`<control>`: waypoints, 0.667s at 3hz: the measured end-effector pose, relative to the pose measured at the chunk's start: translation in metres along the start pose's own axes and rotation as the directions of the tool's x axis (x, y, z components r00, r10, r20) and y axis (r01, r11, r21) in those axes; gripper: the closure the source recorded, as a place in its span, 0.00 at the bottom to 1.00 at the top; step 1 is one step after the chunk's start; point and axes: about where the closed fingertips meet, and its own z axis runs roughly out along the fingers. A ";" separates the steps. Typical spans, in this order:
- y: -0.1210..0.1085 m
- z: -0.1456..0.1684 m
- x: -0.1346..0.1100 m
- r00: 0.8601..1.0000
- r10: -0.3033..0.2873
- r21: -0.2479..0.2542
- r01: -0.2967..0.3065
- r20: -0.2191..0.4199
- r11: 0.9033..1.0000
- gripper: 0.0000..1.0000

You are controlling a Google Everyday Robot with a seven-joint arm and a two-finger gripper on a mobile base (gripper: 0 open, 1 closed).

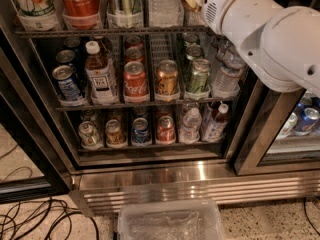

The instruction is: Pick orange can from top shelf of fridge

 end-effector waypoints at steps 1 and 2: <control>0.016 -0.004 -0.007 1.000 0.021 -0.082 -0.021 -0.008 0.996 1.00; 0.029 -0.009 -0.022 1.000 0.006 -0.151 -0.007 -0.003 0.989 1.00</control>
Offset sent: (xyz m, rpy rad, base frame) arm -0.0418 0.0281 0.0295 -0.0606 -0.0073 0.2252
